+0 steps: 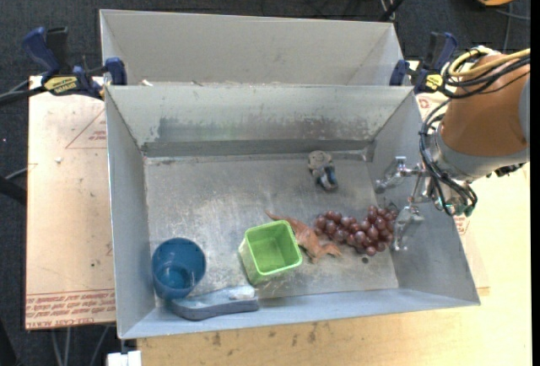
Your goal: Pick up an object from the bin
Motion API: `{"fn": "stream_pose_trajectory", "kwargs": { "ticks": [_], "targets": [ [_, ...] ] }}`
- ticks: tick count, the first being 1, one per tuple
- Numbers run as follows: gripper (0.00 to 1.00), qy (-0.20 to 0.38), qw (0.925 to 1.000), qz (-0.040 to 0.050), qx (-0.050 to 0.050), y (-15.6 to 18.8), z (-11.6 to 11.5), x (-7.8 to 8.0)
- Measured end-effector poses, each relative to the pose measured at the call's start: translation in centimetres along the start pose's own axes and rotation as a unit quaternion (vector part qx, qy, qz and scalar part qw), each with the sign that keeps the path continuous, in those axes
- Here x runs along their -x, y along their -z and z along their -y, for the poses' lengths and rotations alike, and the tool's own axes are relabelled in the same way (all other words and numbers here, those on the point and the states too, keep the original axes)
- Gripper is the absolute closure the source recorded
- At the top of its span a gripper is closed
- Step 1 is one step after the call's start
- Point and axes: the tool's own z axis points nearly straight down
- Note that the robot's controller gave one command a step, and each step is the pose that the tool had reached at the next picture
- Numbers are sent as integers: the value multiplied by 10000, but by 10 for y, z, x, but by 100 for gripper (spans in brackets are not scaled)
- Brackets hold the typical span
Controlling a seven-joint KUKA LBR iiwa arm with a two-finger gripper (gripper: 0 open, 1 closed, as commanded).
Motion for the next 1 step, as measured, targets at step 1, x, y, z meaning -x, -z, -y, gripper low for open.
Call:
{"fn": "stream_pose_trajectory", "kwargs": {
  "ticks": [1],
  "targets": [
    [100,1398,9902,71,-23,-67,-39,-30]
  ]
}}
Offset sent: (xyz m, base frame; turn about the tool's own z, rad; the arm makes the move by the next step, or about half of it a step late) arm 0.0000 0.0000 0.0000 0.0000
